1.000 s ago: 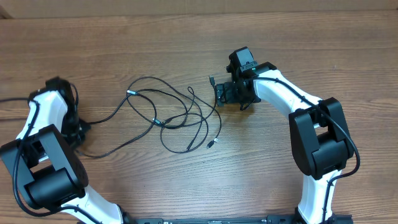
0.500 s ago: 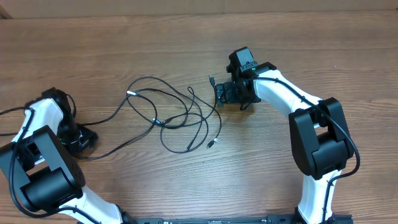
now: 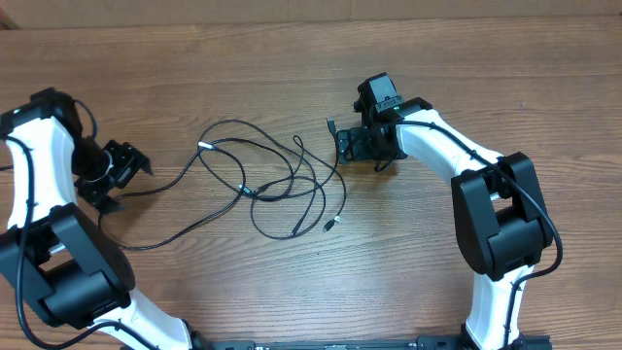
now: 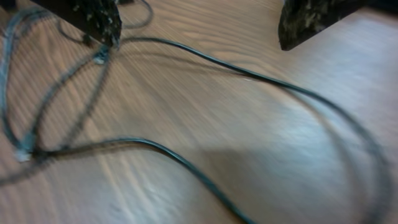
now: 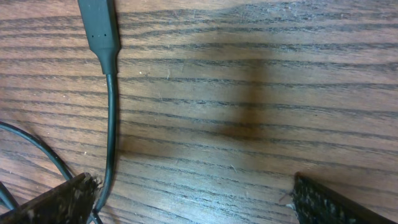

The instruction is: Untangle cables

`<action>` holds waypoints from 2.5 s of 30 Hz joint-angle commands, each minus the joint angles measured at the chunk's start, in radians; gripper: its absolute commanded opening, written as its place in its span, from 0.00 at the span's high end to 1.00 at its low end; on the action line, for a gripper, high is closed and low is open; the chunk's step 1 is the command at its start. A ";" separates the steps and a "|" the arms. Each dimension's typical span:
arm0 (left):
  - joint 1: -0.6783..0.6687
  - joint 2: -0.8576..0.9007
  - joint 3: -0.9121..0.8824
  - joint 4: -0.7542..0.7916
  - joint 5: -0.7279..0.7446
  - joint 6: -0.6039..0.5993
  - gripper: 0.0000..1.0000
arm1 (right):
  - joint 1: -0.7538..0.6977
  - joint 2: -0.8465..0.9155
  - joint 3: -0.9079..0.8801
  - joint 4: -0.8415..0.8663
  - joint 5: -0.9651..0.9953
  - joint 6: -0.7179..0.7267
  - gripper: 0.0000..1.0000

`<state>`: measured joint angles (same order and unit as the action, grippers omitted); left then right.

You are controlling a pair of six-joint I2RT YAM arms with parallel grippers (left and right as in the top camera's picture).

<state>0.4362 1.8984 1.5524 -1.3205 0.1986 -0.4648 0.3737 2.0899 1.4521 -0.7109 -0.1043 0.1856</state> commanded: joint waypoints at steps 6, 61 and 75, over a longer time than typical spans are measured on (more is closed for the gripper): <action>-0.130 -0.002 -0.079 0.120 0.087 -0.015 0.34 | -0.003 0.021 -0.032 0.004 -0.009 0.000 0.00; -0.856 0.124 -0.127 0.458 -0.252 -0.141 0.58 | -0.003 0.021 -0.032 0.008 -0.009 0.000 0.00; -0.794 0.147 0.006 0.309 -0.239 -0.042 0.96 | -0.003 0.021 -0.032 0.006 -0.008 0.000 0.00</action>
<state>-0.3882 2.0445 1.4750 -0.9783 -0.0380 -0.5640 0.3737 2.0899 1.4517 -0.7082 -0.1040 0.1864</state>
